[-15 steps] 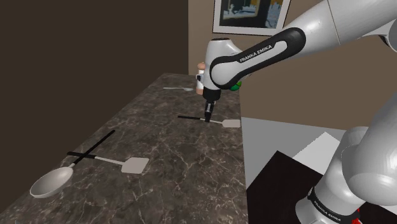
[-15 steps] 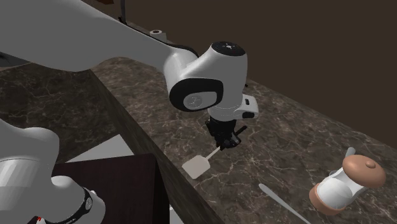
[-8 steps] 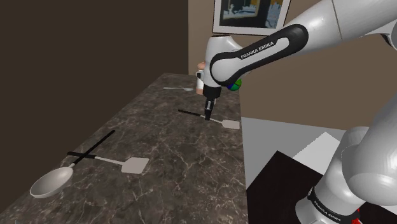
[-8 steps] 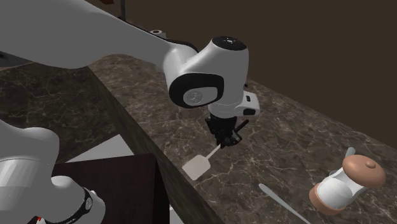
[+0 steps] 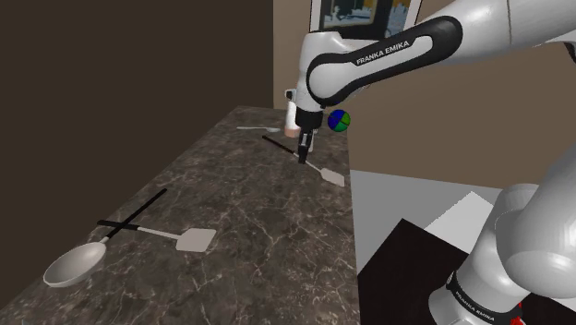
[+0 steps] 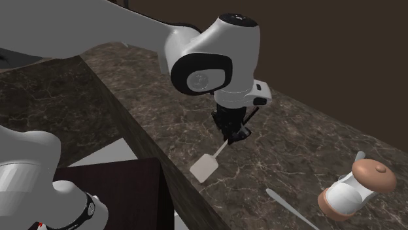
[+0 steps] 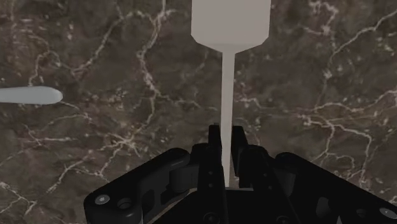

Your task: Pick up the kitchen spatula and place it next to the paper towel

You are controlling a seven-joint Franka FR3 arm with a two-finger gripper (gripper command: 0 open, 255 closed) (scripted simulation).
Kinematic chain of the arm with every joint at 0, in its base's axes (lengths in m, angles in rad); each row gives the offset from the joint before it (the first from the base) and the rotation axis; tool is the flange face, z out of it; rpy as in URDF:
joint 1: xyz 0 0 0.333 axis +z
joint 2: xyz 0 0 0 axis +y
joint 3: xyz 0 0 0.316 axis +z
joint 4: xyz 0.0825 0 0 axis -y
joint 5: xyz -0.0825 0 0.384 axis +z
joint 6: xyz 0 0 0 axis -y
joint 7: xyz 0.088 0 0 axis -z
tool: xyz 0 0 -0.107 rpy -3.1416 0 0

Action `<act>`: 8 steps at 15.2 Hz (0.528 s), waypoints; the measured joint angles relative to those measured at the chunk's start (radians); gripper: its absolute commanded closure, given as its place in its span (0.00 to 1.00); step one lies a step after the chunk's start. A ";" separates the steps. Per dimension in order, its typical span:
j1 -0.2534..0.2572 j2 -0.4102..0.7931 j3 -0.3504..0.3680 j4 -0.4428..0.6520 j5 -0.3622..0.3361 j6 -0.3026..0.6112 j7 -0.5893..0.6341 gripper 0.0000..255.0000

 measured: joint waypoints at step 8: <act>0.001 -0.028 0.002 0.080 -0.002 -0.108 0.008 1.00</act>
